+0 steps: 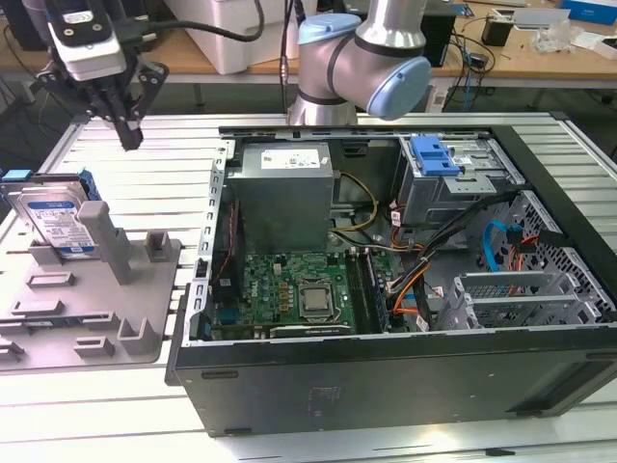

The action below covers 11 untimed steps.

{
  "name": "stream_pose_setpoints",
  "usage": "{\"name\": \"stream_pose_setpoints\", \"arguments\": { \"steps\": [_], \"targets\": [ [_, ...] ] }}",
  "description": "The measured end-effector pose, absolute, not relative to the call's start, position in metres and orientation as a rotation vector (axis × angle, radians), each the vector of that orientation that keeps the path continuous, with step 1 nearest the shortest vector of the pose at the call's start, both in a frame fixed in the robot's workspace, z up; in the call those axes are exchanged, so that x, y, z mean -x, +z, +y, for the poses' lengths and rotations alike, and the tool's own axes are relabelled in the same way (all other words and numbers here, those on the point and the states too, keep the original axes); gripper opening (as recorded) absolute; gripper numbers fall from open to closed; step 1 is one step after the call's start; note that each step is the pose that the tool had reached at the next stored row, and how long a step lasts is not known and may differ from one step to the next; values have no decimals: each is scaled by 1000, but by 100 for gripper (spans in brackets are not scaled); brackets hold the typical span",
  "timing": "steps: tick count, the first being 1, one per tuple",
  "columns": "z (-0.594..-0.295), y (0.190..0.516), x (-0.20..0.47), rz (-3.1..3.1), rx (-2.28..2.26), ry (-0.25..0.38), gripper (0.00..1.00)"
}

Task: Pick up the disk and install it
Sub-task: 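Reach for the disk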

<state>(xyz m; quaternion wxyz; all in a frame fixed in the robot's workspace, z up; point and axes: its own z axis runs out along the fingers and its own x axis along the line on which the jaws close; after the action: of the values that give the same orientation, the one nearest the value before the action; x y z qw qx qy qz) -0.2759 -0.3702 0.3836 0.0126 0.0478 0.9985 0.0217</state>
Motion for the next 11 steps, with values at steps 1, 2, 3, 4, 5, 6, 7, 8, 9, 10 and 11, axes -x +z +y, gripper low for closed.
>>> {"name": "stream_pose_setpoints", "arguments": {
  "steps": [1,2,3,4,5,6,7,8,9,10,11],
  "targets": [
    [-369,383,282,3112,-150,68,11],
    [-367,383,288,3112,-151,68,11],
    [-366,382,292,3112,-152,68,11],
    [-365,382,295,3112,-153,68,11],
    [-363,382,302,3112,-154,68,11],
    [-362,381,308,3112,-156,68,11],
    [-361,380,311,3112,-156,68,11],
    [-360,380,314,3112,-157,68,11],
    [-359,380,321,3112,-159,68,11],
    [-357,379,327,3111,-160,68,11],
    [-356,379,331,3111,-160,68,11]
  ]
}}
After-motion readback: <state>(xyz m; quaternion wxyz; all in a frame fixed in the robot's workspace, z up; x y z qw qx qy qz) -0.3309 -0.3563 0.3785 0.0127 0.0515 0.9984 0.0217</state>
